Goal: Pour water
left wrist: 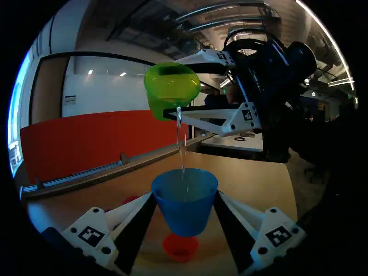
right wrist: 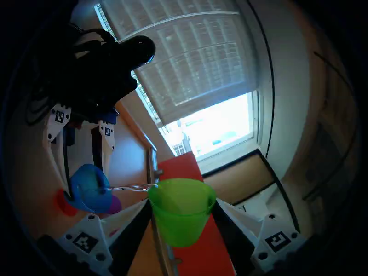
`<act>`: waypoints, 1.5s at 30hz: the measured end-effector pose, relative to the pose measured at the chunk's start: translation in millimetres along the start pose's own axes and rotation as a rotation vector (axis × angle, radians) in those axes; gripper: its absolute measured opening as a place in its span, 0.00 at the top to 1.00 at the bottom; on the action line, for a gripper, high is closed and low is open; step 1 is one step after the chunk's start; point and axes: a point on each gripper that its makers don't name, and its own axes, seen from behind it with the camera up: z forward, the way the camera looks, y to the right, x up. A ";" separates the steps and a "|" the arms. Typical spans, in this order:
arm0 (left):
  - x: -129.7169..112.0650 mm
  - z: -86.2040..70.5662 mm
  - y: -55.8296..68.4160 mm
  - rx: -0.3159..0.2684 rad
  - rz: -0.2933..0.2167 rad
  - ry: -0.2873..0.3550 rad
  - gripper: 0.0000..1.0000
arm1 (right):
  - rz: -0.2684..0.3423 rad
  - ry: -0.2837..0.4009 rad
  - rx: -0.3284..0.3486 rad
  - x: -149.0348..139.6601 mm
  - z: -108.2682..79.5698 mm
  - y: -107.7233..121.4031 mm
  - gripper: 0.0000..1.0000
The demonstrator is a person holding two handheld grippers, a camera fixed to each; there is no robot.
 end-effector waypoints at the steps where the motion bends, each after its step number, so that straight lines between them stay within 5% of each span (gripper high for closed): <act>1: 0.2 0.0 0.1 0.000 0.002 0.000 0.15 | -0.003 0.000 0.000 0.0 0.0 0.4 0.10; 45: 4.0 2.0 6.9 -0.003 0.027 -0.001 0.15 | -0.132 -0.001 -0.033 9.1 -1.4 10.6 0.11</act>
